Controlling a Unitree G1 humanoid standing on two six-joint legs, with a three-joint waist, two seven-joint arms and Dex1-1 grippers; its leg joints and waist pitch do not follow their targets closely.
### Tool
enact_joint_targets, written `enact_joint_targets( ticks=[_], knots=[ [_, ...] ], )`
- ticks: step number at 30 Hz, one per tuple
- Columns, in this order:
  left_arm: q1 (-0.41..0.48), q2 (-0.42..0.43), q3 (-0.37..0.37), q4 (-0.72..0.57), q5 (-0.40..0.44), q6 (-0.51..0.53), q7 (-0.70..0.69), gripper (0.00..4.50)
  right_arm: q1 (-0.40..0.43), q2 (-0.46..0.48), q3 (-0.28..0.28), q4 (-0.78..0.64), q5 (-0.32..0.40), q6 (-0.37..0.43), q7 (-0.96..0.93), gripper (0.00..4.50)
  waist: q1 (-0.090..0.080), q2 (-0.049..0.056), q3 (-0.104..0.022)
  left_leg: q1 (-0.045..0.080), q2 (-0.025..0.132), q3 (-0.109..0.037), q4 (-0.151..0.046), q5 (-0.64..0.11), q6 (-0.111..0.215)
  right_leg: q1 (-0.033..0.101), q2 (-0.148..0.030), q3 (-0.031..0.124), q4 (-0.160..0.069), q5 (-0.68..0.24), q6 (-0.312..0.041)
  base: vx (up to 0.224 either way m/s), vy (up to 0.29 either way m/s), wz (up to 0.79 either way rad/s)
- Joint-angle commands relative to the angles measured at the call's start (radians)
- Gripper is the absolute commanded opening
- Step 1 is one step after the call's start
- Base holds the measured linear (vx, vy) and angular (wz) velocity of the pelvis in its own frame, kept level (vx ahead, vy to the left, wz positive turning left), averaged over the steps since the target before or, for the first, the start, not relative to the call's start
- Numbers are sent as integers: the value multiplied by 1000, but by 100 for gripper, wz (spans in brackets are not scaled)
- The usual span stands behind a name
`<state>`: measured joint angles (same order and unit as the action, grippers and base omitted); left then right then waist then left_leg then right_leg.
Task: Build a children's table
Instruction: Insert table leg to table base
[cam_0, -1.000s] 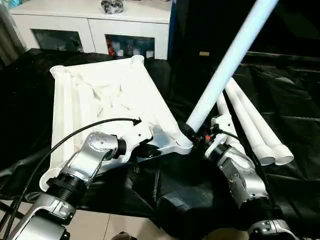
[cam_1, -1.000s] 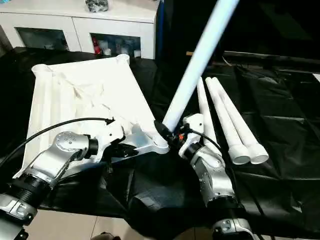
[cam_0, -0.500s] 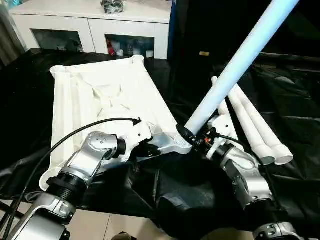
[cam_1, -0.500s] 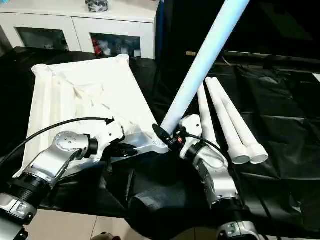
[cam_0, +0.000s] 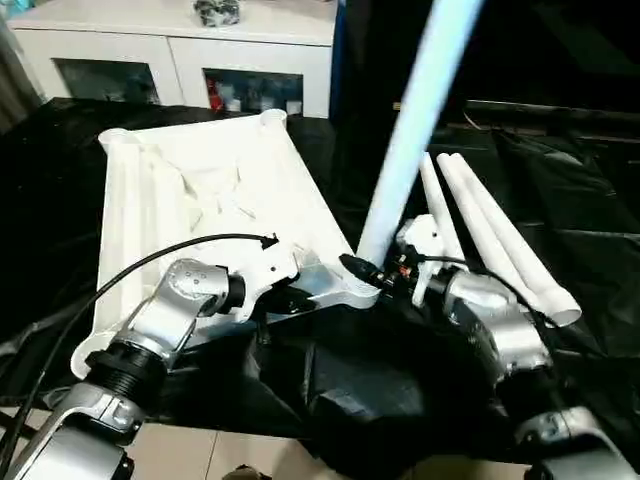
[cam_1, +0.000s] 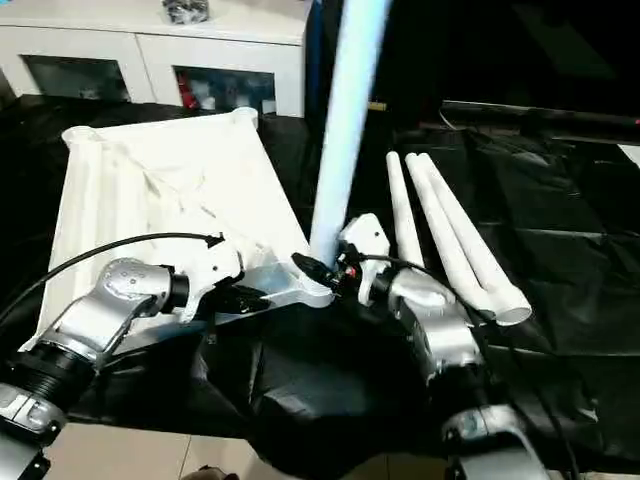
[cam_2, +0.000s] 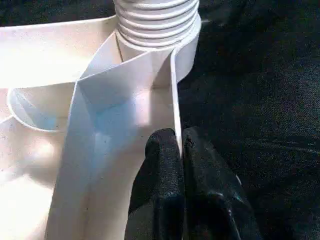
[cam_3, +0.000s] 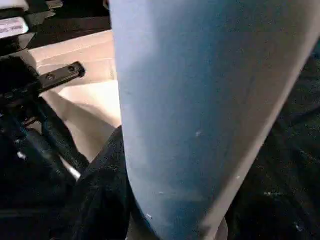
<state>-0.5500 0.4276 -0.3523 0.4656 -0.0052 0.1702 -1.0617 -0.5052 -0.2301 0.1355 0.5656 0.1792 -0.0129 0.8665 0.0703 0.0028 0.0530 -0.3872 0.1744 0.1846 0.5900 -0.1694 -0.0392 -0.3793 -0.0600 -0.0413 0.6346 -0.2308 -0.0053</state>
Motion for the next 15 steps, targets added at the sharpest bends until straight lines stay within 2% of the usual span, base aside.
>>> enact_joint_targets(
  ticks=[1, 6, 9, 14, 15],
  knots=[
    [-10, 11, -35, -5, 31, -11, -23, 0, 18, -4, 58, 44, -32, 32, 68, 191, -6, 1, -54, 24, 63, -25, -79, -269, 4, 24, -87, 51, -93, -182, -224, 0, 0, 0],
    [3, 17, -51, -32, 36, -25, -49, 0, 21, -22, 78, 69, -31, 25, 141, 191, -5, 2, -58, 24, 65, -25, -77, -238, 17, 28, -87, 49, -87, -113, -242, 0, 0, 0],
    [20, 26, -74, -43, 51, -43, -71, 0, 13, -37, 101, 124, -59, -3, 186, 191, -6, 0, -59, 24, 65, -23, -75, -231, 23, 30, -89, 48, -85, -91, -255, 0, 0, 0],
    [31, 42, -89, -51, 66, -64, -95, 0, -2, -45, 124, 179, -93, -48, 240, 191, -8, -7, -55, 28, 67, -24, -79, -275, 13, 28, -90, 49, -91, -157, -248, 0, 0, 0],
    [31, 43, -90, -50, 67, -65, -95, 0, -3, -45, 125, 180, -94, -50, 240, 191, -7, -5, -55, 29, 67, -25, -80, -281, 10, 27, -90, 49, -92, -166, -246, 0, 0, 0]
  ],
)
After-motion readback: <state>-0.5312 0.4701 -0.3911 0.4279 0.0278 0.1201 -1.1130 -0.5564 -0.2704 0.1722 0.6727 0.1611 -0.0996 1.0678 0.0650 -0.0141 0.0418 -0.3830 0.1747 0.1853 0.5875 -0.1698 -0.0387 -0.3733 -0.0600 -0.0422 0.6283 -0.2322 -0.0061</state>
